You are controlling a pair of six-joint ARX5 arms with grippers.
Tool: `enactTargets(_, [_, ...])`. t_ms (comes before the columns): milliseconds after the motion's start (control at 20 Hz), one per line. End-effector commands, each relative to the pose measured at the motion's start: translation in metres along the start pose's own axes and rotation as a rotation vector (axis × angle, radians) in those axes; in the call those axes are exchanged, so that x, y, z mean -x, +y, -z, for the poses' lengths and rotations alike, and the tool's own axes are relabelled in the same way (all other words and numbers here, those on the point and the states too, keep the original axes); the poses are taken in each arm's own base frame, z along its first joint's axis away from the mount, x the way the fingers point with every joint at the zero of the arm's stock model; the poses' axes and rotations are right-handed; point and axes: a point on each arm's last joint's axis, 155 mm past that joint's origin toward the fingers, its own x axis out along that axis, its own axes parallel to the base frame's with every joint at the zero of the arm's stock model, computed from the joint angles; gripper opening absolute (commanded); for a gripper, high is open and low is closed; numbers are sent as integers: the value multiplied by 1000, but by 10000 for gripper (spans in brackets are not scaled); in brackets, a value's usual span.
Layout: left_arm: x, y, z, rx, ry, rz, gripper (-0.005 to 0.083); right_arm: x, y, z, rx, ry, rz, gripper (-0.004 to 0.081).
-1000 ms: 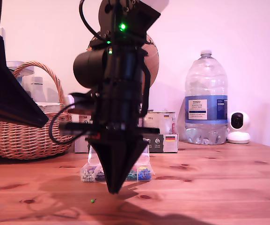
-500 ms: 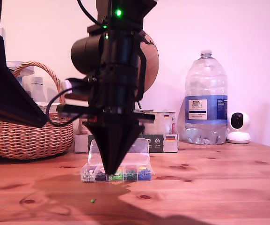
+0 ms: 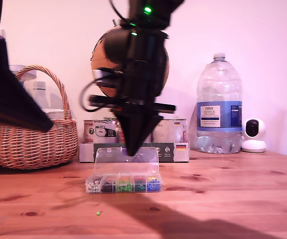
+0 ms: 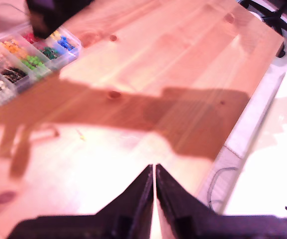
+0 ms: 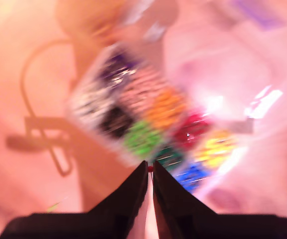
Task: Sort the loose pins on the table into their correct compartments
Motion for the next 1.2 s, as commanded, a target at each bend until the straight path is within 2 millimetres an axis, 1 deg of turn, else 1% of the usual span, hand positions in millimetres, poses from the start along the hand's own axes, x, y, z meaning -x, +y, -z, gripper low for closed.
enactTargets(0, [-3, 5, -2, -8, -14, -21, -21, -9, -3, -2, 2, 2, 3, -11])
enactTargets(150, [-5, 13, -9, -19, -41, -61, -21, -9, -6, -10, -4, -30, 5, -11])
enactTargets(350, [-6, 14, -7, -16, -31, -62, -21, -9, -7, -16, -4, -55, 5, -11])
enactTargets(650, [-6, 15, -5, -28, -23, -64, -21, -18, -20, -15, -30, -42, 11, -11])
enactTargets(950, [-6, 14, -7, -31, -29, -63, -21, -21, -22, -14, -39, -37, -1, -11])
enactTargets(1150, [-6, 14, -7, -31, -29, -63, -21, -31, -21, -7, -41, -4, -9, -11])
